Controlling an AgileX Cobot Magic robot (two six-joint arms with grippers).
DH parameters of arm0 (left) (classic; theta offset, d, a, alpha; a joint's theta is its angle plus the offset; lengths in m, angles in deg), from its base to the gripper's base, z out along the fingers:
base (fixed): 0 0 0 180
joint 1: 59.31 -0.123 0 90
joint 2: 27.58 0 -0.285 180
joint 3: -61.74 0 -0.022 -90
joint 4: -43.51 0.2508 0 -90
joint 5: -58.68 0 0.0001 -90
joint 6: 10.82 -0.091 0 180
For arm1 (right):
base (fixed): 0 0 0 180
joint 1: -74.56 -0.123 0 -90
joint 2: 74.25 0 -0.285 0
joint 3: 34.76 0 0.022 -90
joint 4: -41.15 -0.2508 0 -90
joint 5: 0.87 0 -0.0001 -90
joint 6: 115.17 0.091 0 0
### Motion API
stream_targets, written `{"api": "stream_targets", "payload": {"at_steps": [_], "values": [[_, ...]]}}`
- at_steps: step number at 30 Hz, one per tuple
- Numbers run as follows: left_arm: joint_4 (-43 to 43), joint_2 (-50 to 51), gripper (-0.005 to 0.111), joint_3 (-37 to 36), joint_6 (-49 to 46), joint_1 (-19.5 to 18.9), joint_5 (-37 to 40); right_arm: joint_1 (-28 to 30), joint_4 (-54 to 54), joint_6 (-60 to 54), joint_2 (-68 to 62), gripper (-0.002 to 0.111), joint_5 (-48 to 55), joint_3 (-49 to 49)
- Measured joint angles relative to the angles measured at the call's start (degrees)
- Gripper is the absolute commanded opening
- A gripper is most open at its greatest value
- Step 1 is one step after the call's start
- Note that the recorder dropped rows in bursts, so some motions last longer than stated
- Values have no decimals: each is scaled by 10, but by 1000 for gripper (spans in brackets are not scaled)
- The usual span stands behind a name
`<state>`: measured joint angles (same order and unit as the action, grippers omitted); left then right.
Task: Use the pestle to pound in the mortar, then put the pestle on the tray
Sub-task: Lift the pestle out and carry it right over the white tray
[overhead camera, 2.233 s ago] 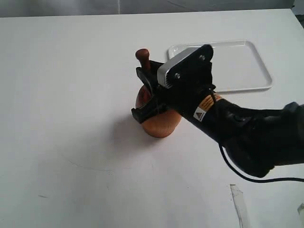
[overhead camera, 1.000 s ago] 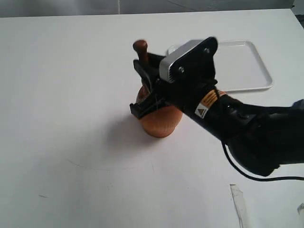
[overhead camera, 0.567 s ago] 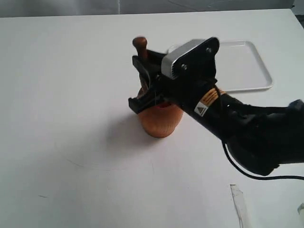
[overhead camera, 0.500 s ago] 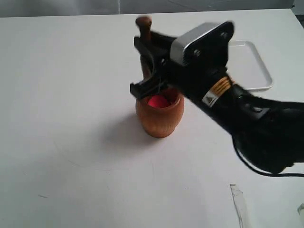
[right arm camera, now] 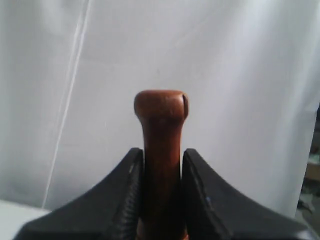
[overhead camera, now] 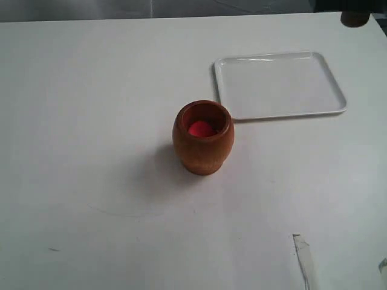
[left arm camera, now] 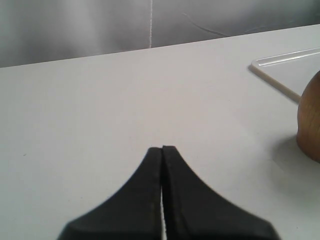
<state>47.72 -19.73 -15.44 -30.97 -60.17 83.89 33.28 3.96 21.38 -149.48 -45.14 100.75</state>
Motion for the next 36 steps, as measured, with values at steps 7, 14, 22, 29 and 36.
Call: {"api": "stream_targets", "payload": {"at_steps": [7, 14, 22, 29, 36], "values": [[0, 0, 0, 0, 0, 0, 0, 131, 35, 0, -155, 0, 313, 149], [0, 0, 0, 0, 0, 0, 0, 156, 44, -3, -342, 0, 429, 289], [0, 0, 0, 0, 0, 0, 0, 156, 46, -5, -489, 0, 458, 364], [0, 0, 0, 0, 0, 0, 0, 156, 48, -10, -545, 0, 458, 376], [0, 0, 0, 0, 0, 0, 0, 156, 48, -10, -569, 19, 453, 382]]}}
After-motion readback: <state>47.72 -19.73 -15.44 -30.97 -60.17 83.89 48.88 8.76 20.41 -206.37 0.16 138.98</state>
